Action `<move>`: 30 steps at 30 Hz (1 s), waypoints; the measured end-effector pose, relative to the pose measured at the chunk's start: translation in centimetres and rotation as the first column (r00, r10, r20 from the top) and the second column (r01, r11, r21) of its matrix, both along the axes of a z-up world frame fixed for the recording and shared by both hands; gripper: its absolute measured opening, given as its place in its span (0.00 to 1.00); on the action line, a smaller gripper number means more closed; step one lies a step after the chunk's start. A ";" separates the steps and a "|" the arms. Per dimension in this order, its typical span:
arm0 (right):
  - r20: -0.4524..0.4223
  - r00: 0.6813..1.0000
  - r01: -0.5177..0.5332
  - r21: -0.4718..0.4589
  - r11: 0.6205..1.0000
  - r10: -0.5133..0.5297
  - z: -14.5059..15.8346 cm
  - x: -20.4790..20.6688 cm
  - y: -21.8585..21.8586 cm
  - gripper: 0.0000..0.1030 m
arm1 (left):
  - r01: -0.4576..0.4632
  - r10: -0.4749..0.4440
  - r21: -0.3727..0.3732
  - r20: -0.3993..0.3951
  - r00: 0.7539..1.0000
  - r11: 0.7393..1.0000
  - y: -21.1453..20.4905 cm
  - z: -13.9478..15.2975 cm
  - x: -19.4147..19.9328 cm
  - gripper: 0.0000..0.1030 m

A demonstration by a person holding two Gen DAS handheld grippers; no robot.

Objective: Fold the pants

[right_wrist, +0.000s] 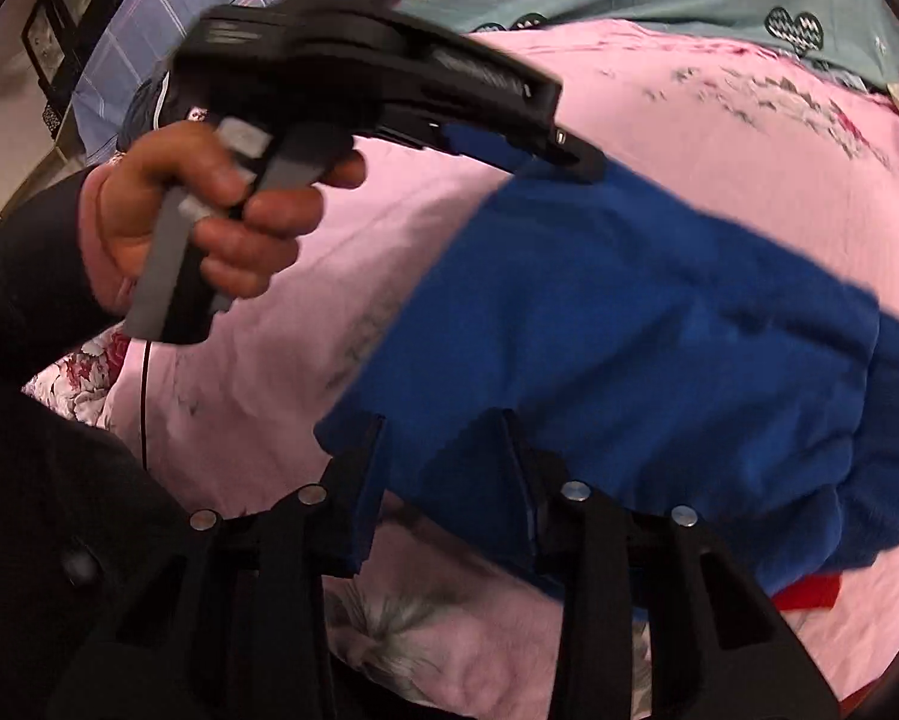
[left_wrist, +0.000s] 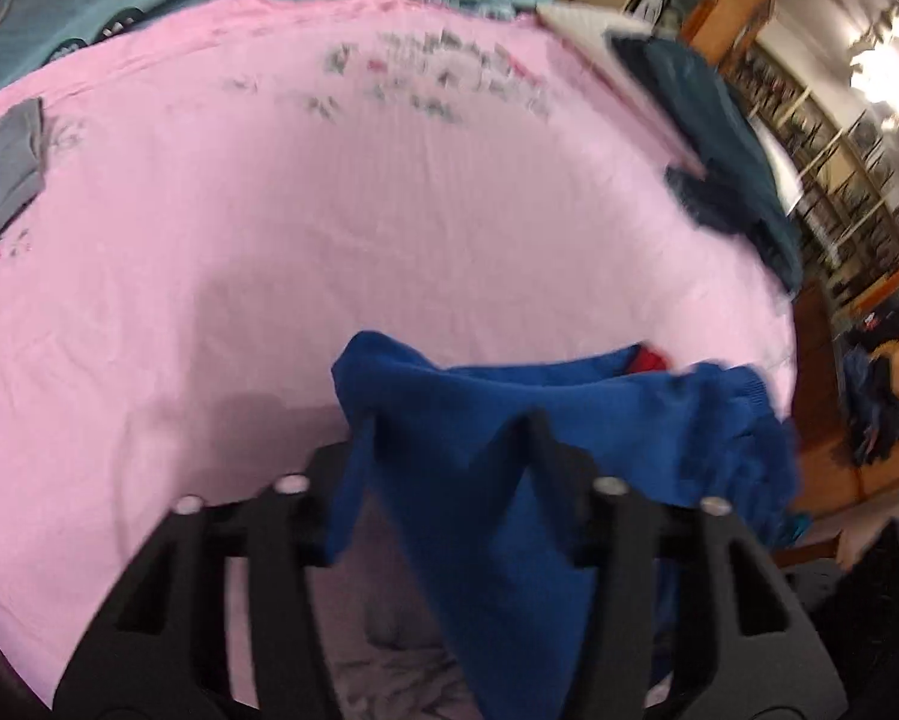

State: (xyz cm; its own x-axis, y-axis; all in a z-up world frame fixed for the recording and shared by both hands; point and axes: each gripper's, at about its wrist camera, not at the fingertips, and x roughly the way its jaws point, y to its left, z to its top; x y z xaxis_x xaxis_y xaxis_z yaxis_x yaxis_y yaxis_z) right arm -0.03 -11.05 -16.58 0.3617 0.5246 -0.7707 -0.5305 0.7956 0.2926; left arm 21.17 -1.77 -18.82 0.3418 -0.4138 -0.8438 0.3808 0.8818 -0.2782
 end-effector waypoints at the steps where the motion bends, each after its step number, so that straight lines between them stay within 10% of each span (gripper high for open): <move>1: -0.010 1.000 0.010 0.005 1.000 -0.010 -0.2 -0.3 -0.3 0.34 | 0.008 -0.008 0.029 -0.009 1.000 1.000 -0.2 -1.0 0.3 0.40; 7: -0.002 1.000 0.008 -0.047 0.999 -0.008 0.8 -0.9 0.1 0.35 | 0.028 -0.029 0.060 0.016 0.999 0.998 0.4 -0.5 0.4 0.56; 16: 0.056 0.998 -0.006 0.100 0.995 0.001 5.4 0.6 1.8 0.36 | -0.240 0.241 -0.071 0.003 0.971 0.968 9.5 4.1 -1.4 0.86; 21: -0.073 0.995 -0.061 0.008 0.998 0.061 0.5 2.0 3.3 0.38 | -0.307 0.306 -0.049 -0.021 0.952 0.950 11.9 3.7 -4.2 0.87; 30: -0.038 0.994 0.100 0.008 0.995 -0.100 6.2 3.7 -2.0 0.67 | -0.281 0.249 -0.120 -0.225 0.942 0.952 10.6 0.6 -8.9 0.87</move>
